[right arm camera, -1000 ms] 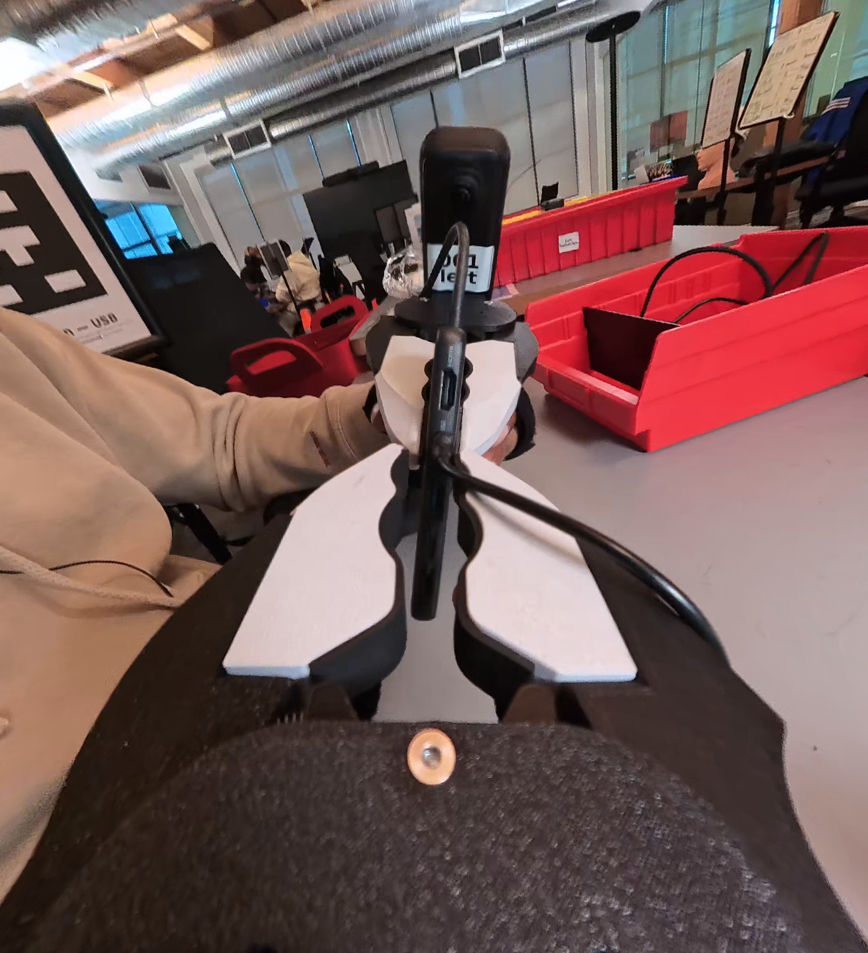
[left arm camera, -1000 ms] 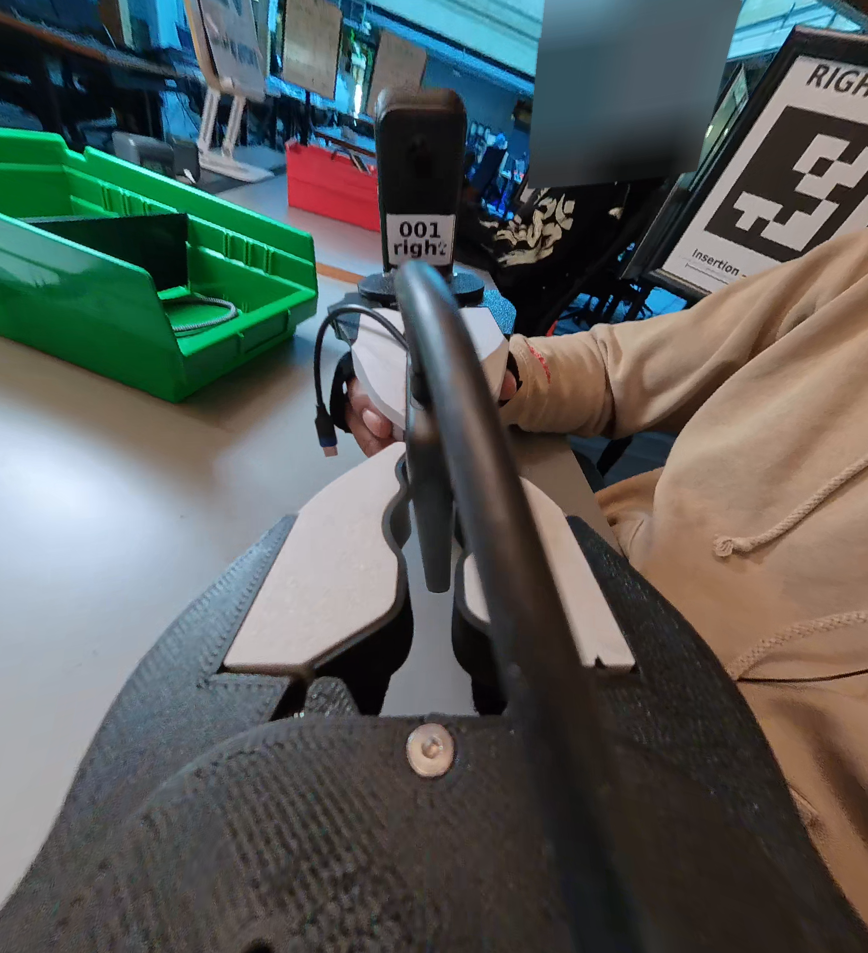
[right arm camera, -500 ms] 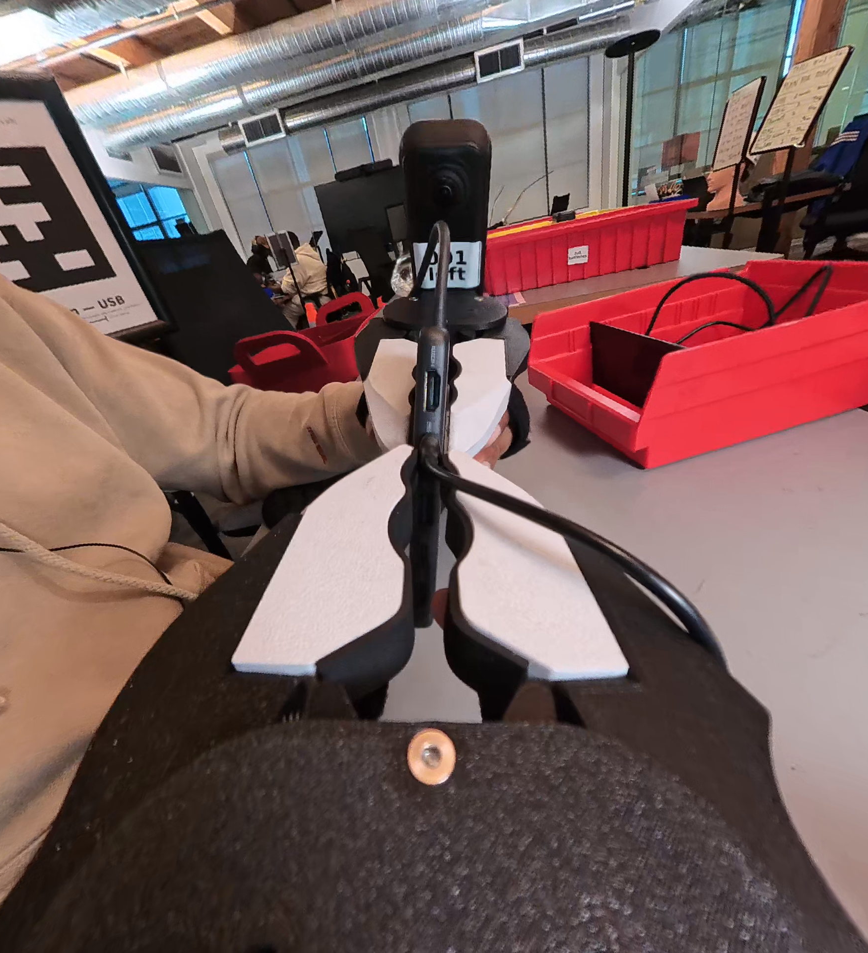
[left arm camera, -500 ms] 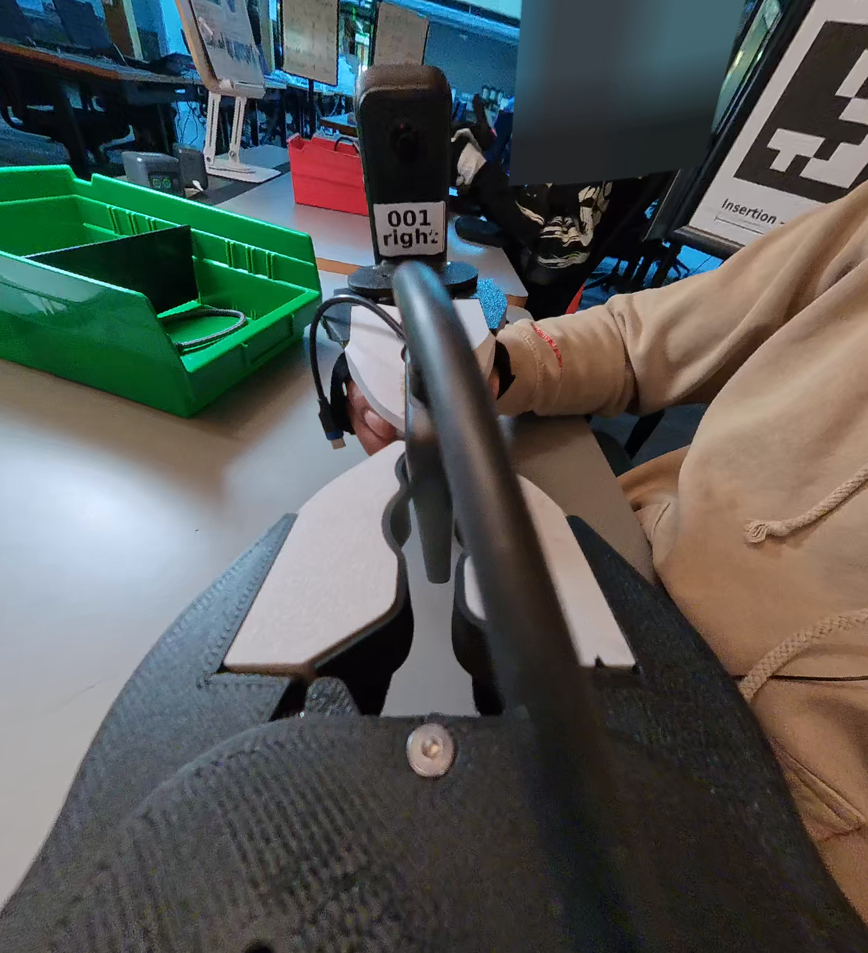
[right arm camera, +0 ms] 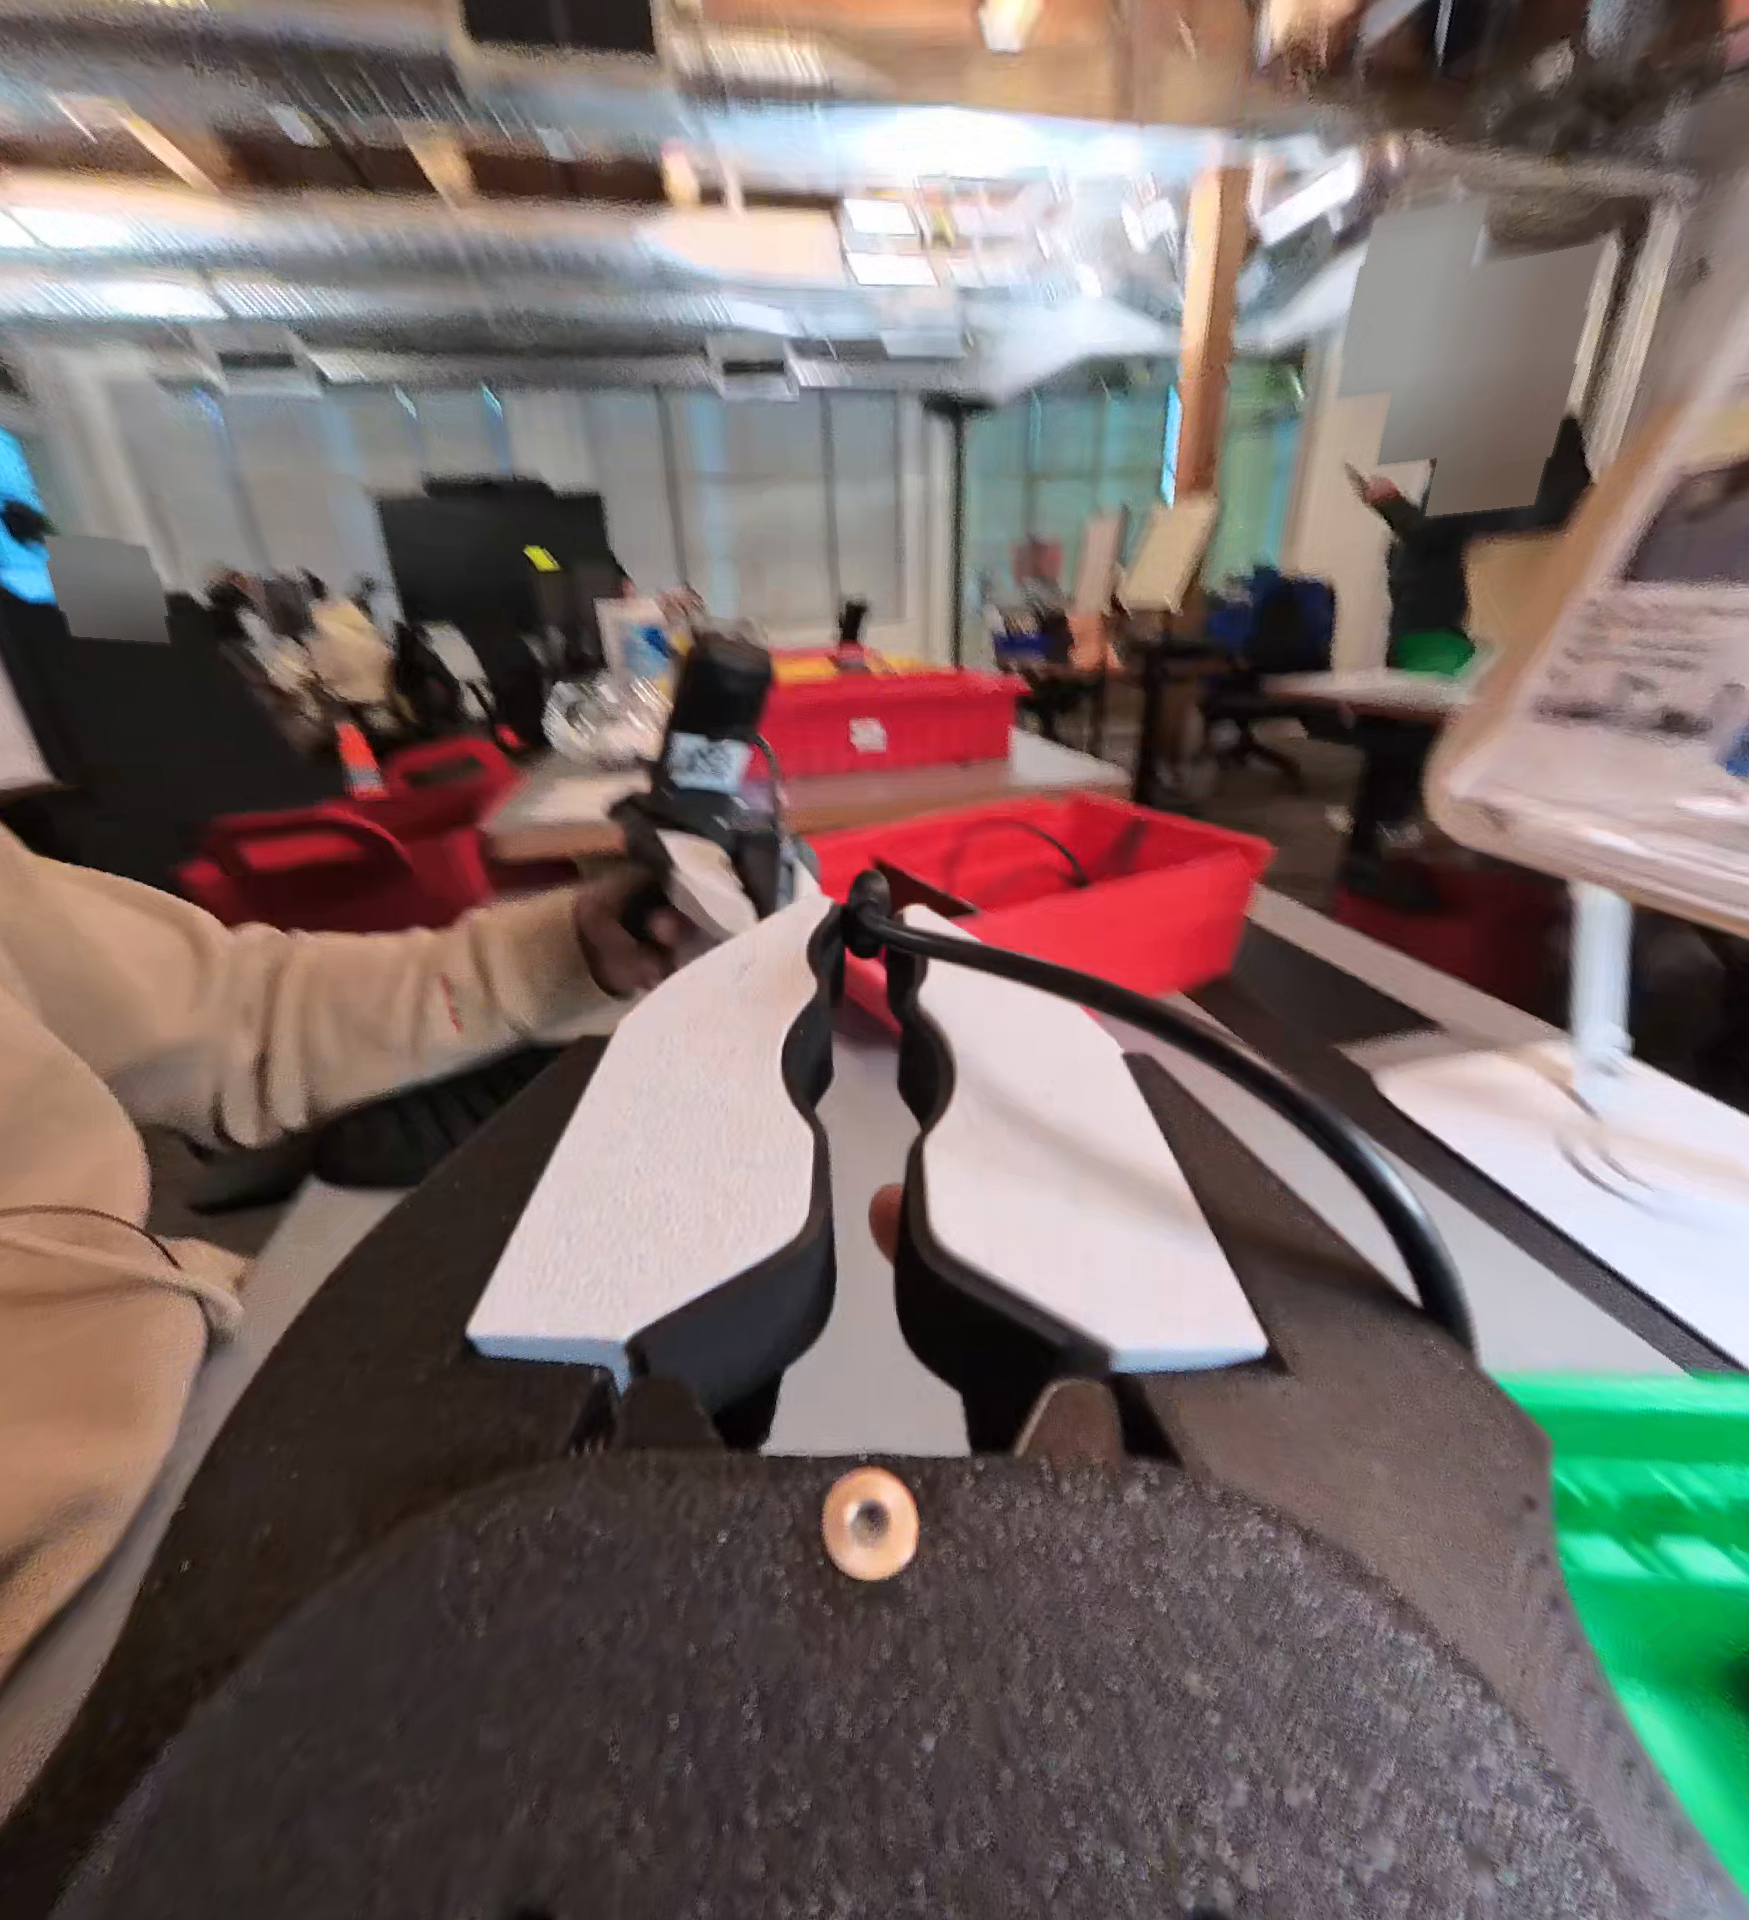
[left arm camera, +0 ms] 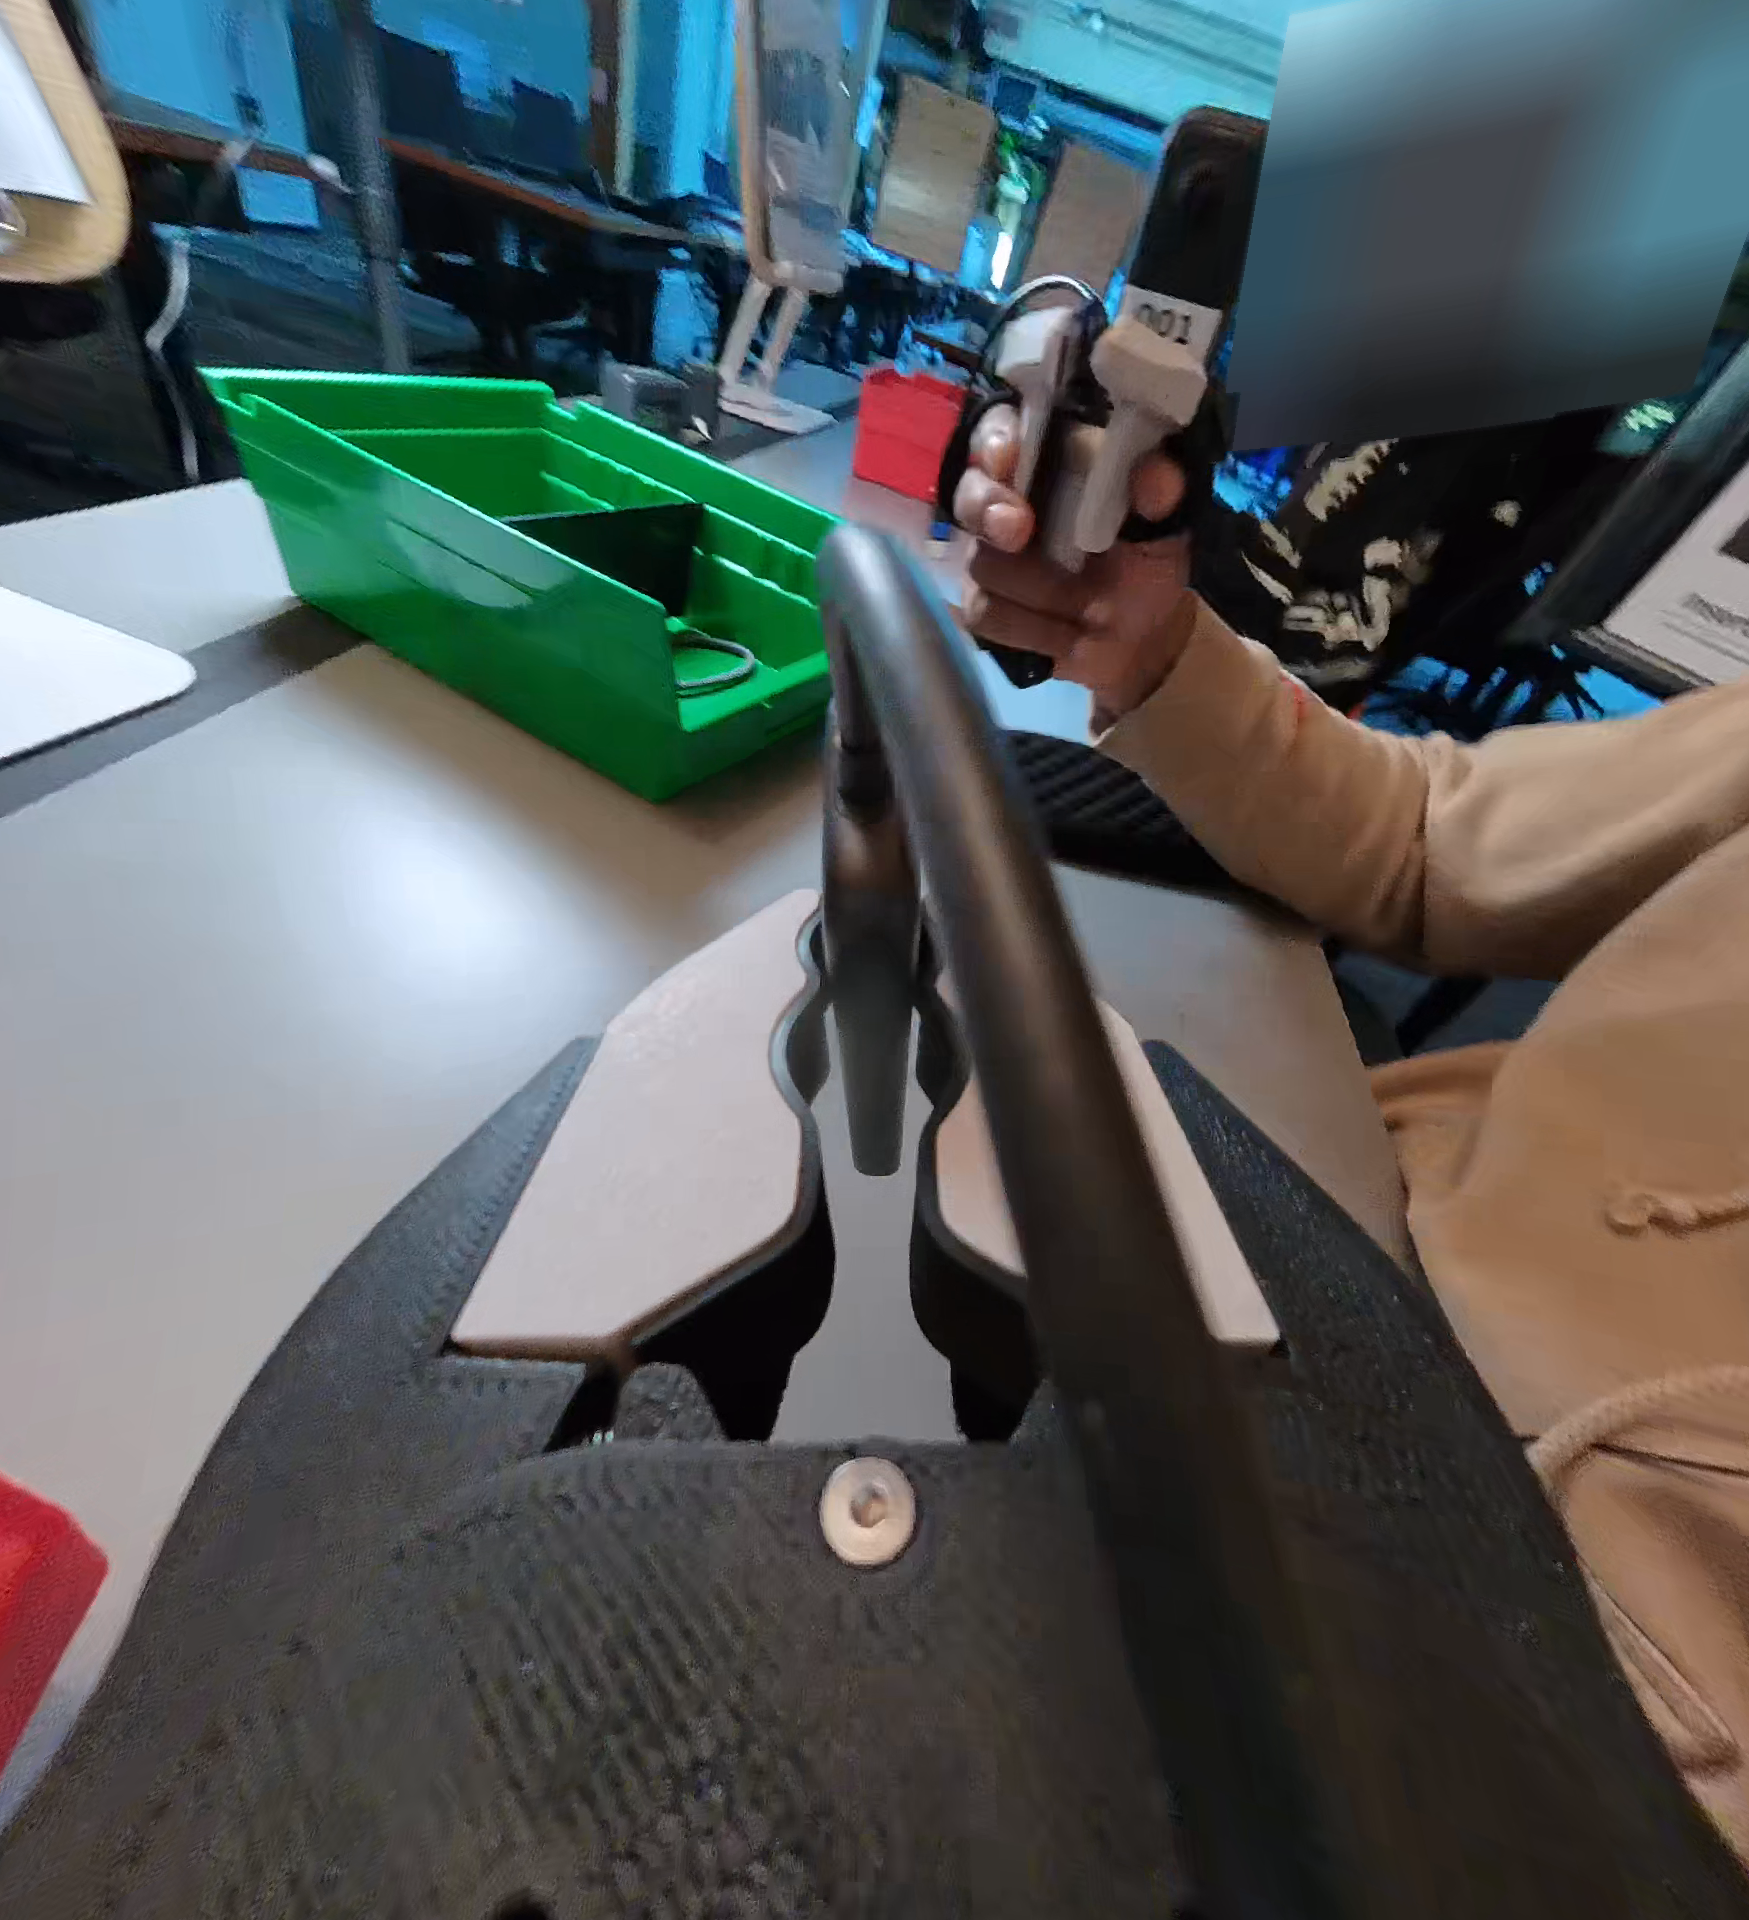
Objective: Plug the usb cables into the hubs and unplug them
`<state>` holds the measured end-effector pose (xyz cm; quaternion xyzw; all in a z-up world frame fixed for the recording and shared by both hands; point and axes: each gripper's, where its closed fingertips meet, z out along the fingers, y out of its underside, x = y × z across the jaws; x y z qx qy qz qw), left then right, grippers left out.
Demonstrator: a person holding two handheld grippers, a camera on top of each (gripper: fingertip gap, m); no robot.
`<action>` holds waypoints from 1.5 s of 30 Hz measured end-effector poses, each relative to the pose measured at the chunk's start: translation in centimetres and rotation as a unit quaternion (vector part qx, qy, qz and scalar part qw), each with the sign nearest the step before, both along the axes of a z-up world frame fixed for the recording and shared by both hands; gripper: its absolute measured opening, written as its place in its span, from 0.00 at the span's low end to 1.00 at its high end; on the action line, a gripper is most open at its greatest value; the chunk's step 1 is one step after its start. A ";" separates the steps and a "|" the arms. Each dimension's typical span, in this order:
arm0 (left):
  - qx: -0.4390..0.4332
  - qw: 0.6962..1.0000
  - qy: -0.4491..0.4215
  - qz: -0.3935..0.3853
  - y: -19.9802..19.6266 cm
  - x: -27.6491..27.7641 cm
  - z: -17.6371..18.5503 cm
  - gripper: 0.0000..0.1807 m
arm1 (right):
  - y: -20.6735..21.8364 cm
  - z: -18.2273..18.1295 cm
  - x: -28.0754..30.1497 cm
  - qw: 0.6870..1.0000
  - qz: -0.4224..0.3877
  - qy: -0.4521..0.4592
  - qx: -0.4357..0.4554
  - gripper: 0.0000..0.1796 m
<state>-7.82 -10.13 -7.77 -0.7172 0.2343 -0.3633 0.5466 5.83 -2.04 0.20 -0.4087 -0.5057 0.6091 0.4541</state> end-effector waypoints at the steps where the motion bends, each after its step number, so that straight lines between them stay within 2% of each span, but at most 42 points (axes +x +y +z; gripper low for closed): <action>1: 0.002 1.000 -0.009 0.001 0.2 0.0 0.0 0.07 | 1.7 -0.4 0.4 0.999 -0.038 -0.034 0.014 0.04; 3: -0.010 1.000 -0.014 0.001 0.8 0.5 -0.6 0.07 | 5.6 -2.2 1.1 0.984 -0.123 -0.120 0.041 0.04; 5: -0.027 1.000 -0.006 0.004 1.2 0.9 -1.7 0.07 | 8.7 -4.8 1.8 0.961 -0.152 -0.228 0.025 0.04; 9: -0.043 0.999 -0.001 -0.002 1.3 1.5 -2.8 0.07 | 14.1 -9.9 3.2 0.898 -0.191 -0.398 0.006 0.04; 11: -0.044 0.999 0.008 0.000 1.3 1.5 -3.2 0.07 | 14.8 -12.1 3.4 0.871 -0.165 -0.461 -0.035 0.04; 14: -0.048 0.999 0.008 0.000 1.3 1.3 -3.4 0.07 | 15.9 -14.1 3.3 0.843 -0.166 -0.508 -0.060 0.05; 15: -0.050 0.999 0.006 0.000 1.3 1.3 -3.5 0.07 | 16.2 -14.5 3.4 0.835 -0.172 -0.518 -0.062 0.08; 18: -0.055 0.998 0.004 0.002 1.4 1.1 -3.7 0.07 | 16.1 -14.1 3.3 0.834 -0.160 -0.522 -0.081 0.18; 22: -0.055 0.998 0.008 0.004 1.4 1.1 -3.8 0.07 | 15.7 -12.6 3.8 0.834 -0.150 -0.528 -0.063 0.20; 26: -0.050 0.999 0.009 0.000 1.3 1.5 -3.6 0.07 | 12.4 -9.4 1.9 0.886 -0.119 -0.448 -0.012 0.17; 32: -0.052 0.998 0.030 -0.013 1.0 2.9 -4.0 0.07 | 1.8 -7.9 -3.0 0.932 -0.005 -0.347 0.105 0.14; 36: -0.037 0.997 0.071 -0.023 0.6 4.2 -4.3 0.07 | -4.5 -8.5 -6.4 0.935 0.071 -0.321 0.132 0.13; 41: -0.011 0.991 0.125 -0.039 -0.1 5.8 -4.7 0.07 | -9.1 -10.4 -9.2 0.919 0.144 -0.340 0.137 0.16; 42: -0.006 0.990 0.137 -0.043 -0.2 6.1 -4.9 0.07 | -9.7 -10.7 -9.5 0.917 0.152 -0.341 0.140 0.14; 43: -0.002 0.988 0.148 -0.048 -0.4 6.4 -5.1 0.07 | -9.9 -10.9 -9.8 0.917 0.148 -0.340 0.151 0.08; 45: 0.012 0.986 0.160 -0.050 -0.5 6.6 -5.2 0.07 | -10.0 -10.9 -9.6 0.910 0.153 -0.342 0.175 0.06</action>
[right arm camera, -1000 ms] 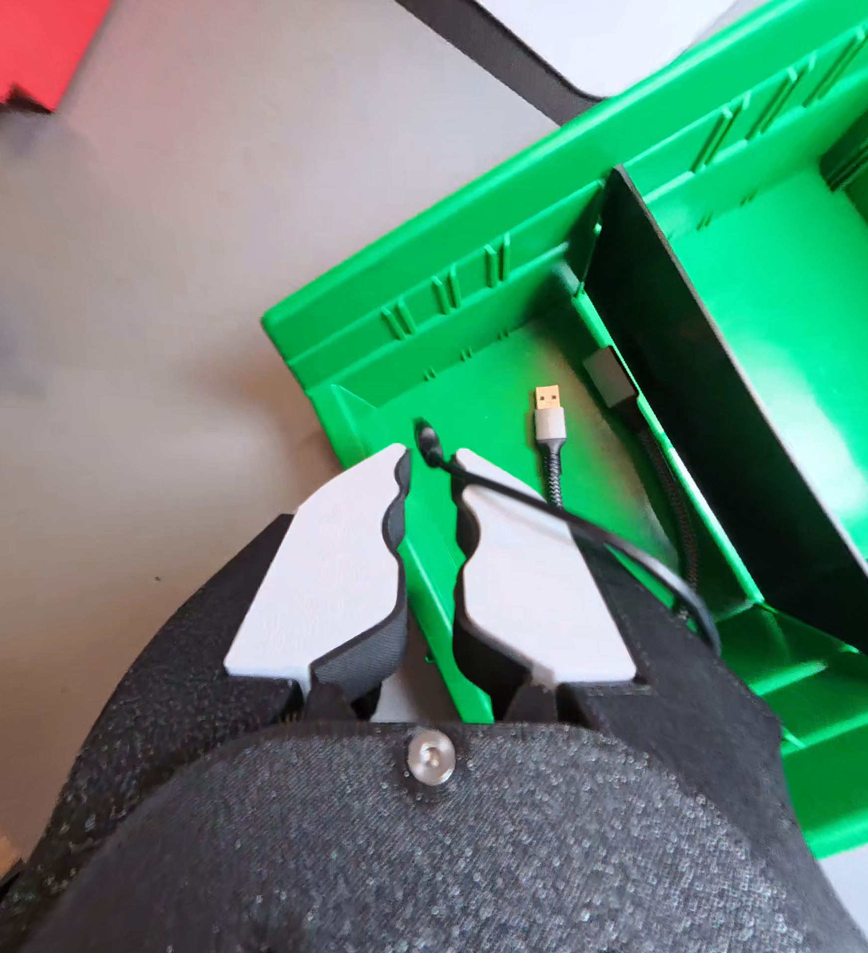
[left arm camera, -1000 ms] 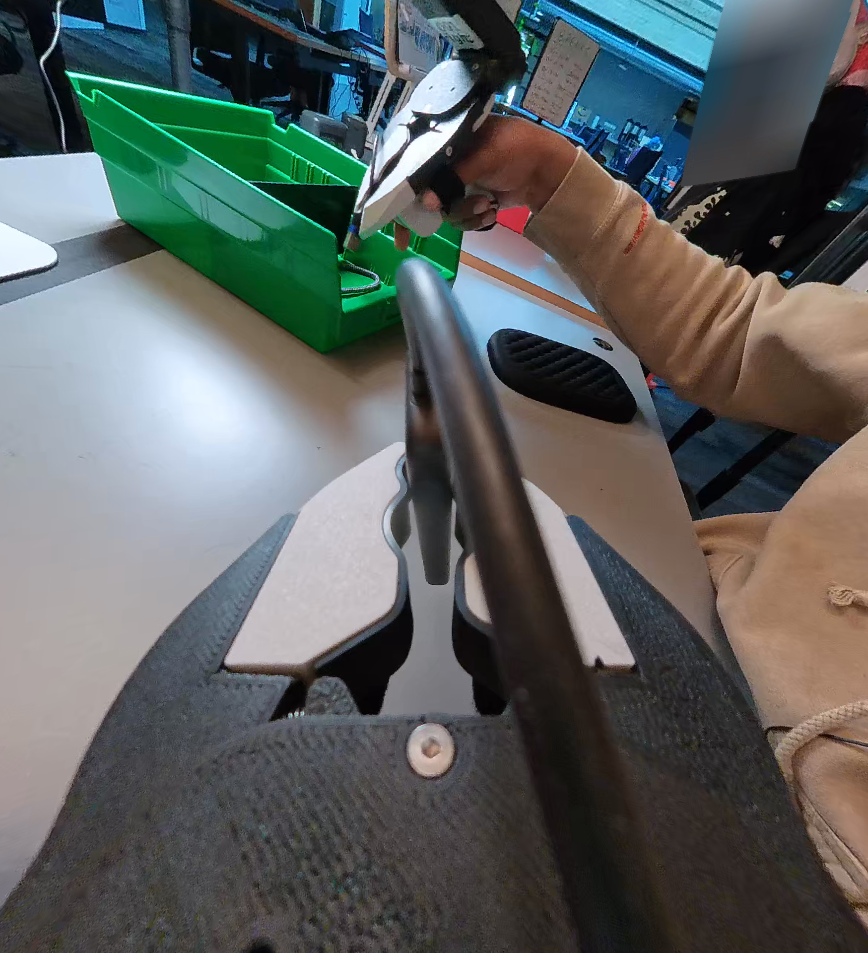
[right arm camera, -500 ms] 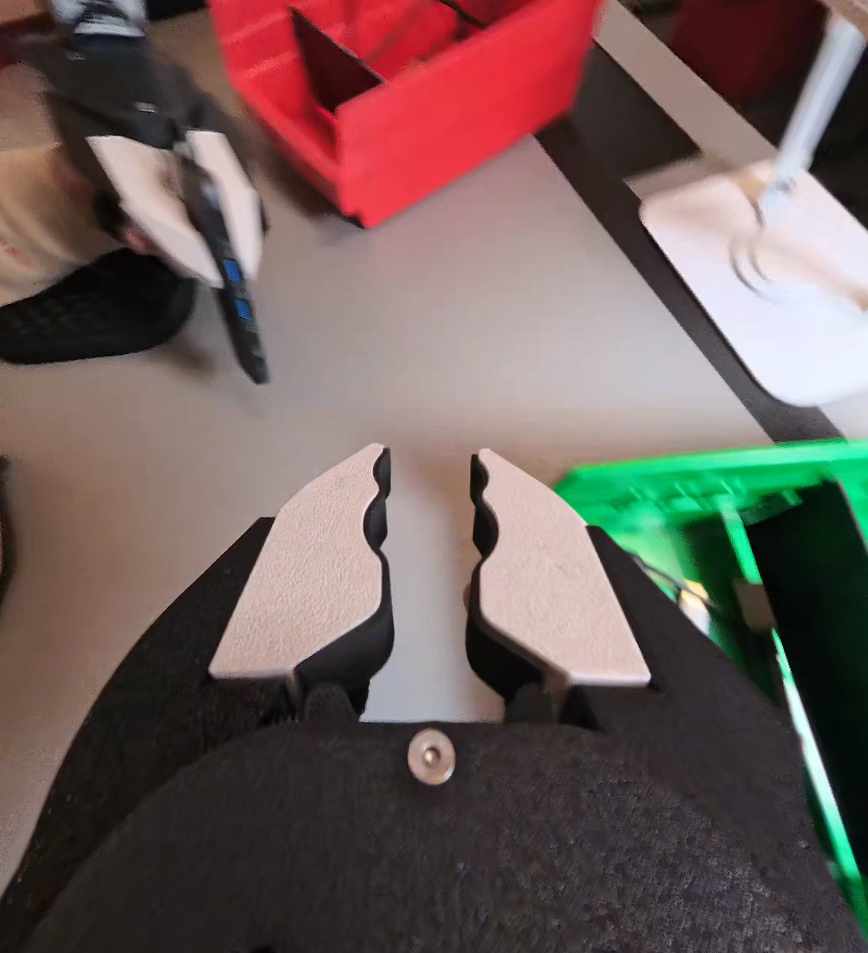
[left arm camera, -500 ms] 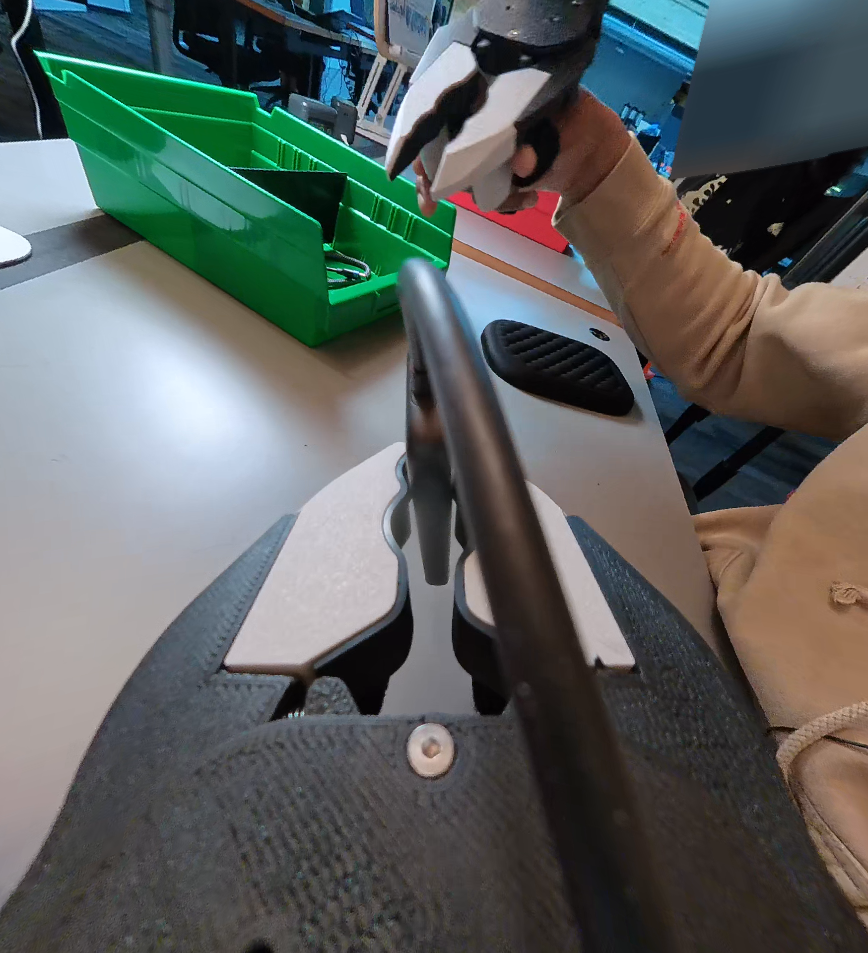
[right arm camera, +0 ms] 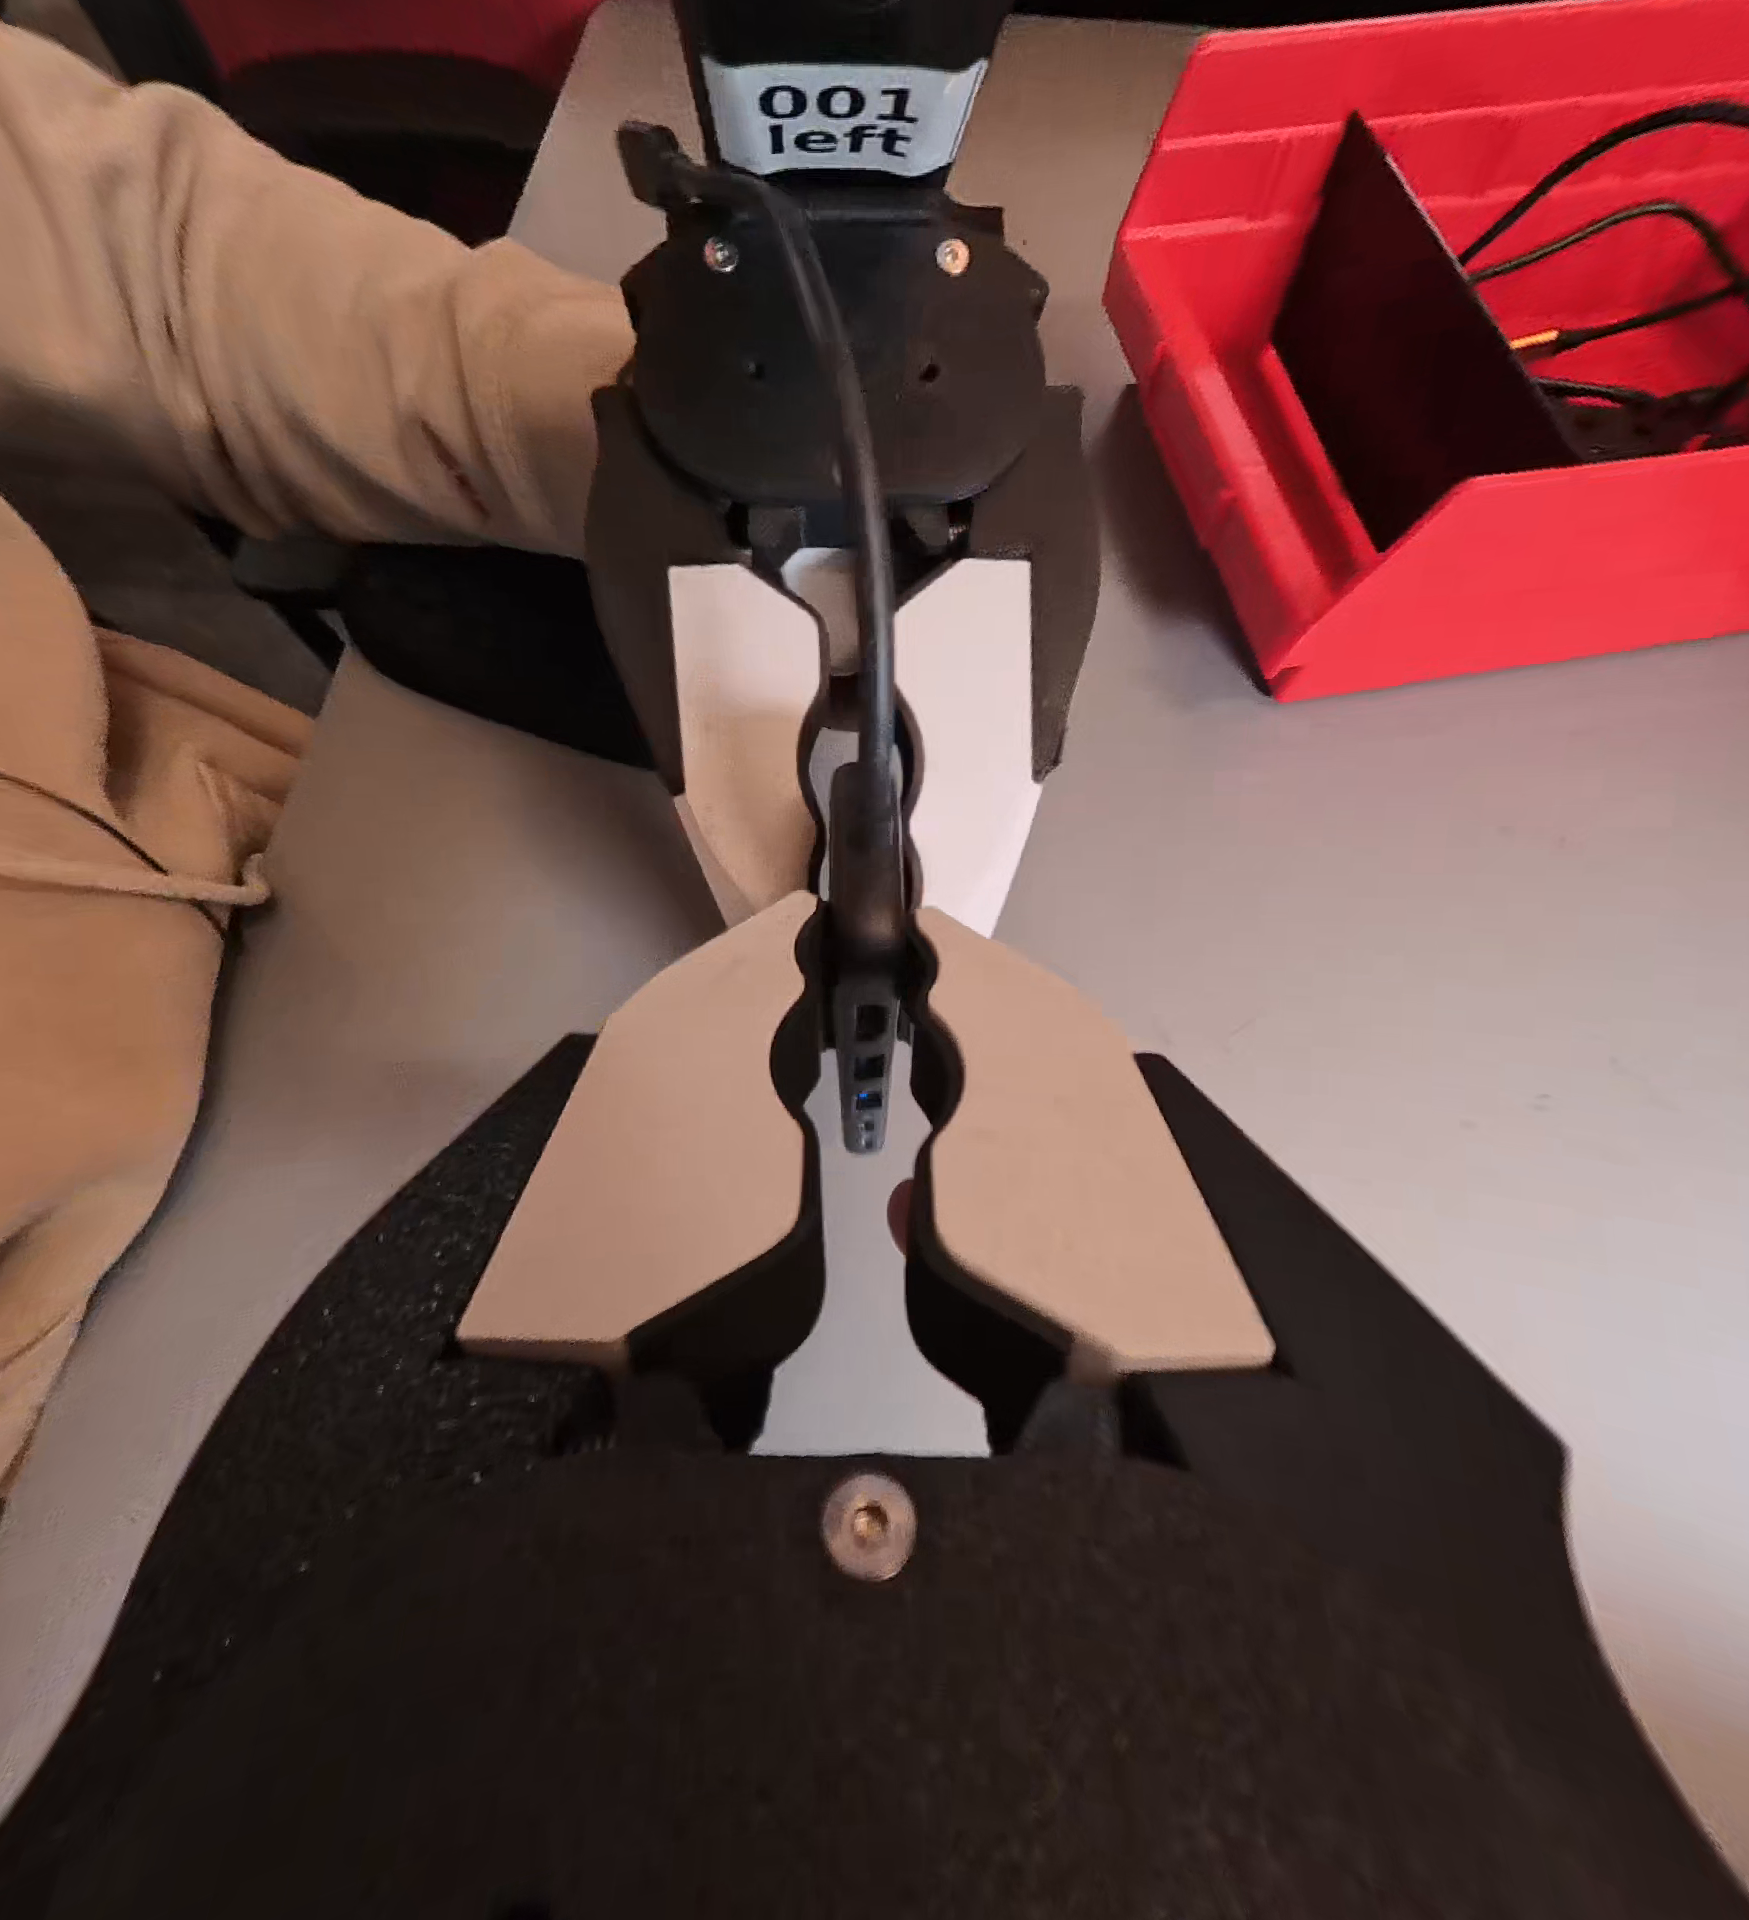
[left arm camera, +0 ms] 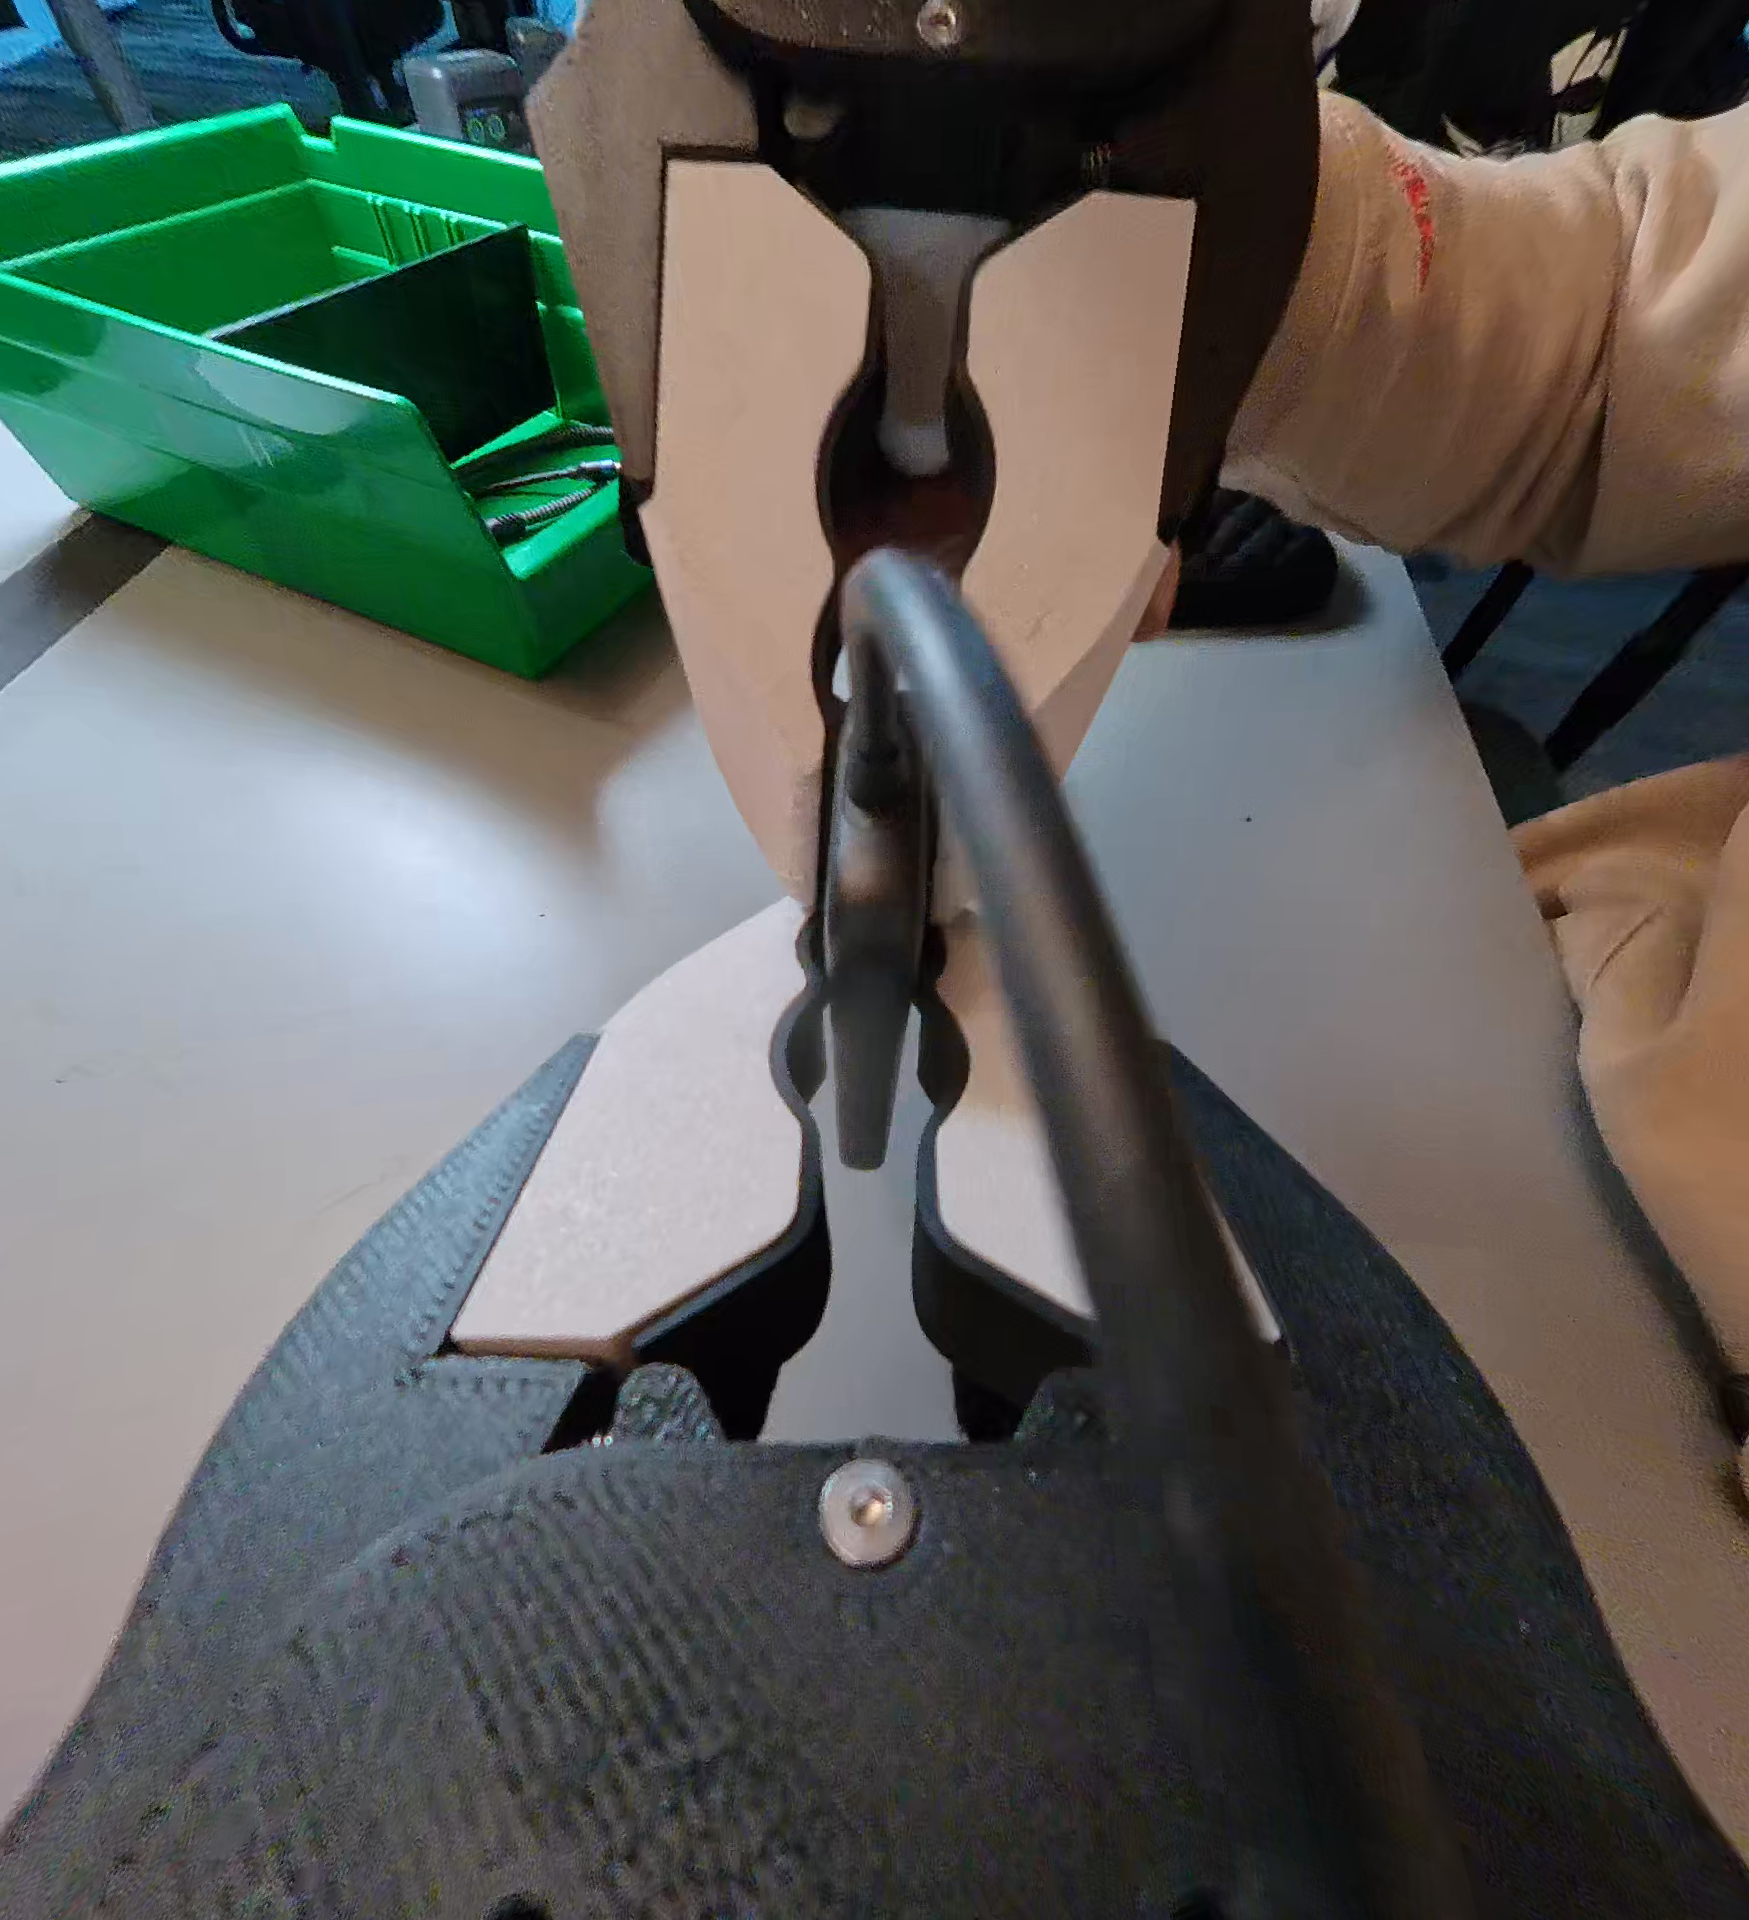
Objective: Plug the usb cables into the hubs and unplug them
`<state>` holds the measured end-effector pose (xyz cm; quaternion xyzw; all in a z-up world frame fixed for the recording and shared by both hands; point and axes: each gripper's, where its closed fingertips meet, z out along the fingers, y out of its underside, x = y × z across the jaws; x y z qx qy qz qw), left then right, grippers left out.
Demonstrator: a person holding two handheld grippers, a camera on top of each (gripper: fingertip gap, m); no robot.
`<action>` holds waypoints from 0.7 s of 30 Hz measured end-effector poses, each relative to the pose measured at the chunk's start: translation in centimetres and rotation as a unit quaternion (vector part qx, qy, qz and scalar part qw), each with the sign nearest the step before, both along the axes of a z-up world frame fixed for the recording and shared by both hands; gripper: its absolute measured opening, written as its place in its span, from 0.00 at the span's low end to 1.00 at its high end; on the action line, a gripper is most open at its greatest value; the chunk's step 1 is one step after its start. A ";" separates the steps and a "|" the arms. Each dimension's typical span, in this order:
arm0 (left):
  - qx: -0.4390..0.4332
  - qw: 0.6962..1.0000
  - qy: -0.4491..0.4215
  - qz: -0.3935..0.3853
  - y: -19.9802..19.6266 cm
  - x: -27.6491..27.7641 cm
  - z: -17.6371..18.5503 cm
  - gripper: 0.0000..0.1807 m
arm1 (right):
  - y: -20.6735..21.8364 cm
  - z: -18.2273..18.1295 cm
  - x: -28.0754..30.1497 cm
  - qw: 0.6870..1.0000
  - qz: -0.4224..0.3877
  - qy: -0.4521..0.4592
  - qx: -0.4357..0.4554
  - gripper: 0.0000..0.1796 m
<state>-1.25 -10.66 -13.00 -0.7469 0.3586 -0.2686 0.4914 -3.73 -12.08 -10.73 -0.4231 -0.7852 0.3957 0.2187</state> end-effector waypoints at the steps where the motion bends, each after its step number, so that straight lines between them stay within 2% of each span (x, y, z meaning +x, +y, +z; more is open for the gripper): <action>1: 0.007 1.000 -0.012 -0.003 -0.1 0.1 0.4 0.07 | 0.0 0.4 0.3 1.000 0.004 0.001 0.000 0.06; 2: 0.016 1.000 -0.027 -0.002 -0.1 0.1 1.0 0.08 | 0.0 1.0 0.7 1.000 0.006 0.005 -0.005 0.06; 4: 0.036 0.999 -0.032 0.017 0.3 -0.5 1.7 0.17 | 0.6 2.6 1.8 1.000 -0.002 0.017 -0.008 0.06; 8: 0.035 0.996 0.039 0.073 1.8 -2.0 0.0 0.26 | 2.3 6.3 4.3 0.999 -0.025 0.035 0.022 0.07; 12: 0.004 0.974 0.174 0.146 3.6 -4.3 -4.3 0.22 | 3.2 9.6 5.8 0.996 -0.042 0.048 0.069 0.07; 18: -0.013 0.976 0.130 0.176 4.2 -5.6 -4.1 0.20 | 4.9 13.6 6.9 0.987 -0.078 0.090 0.106 0.07; 21: -0.007 0.979 0.081 0.188 4.3 -6.3 -2.8 0.20 | 7.9 15.2 7.6 0.980 -0.123 0.102 0.120 0.07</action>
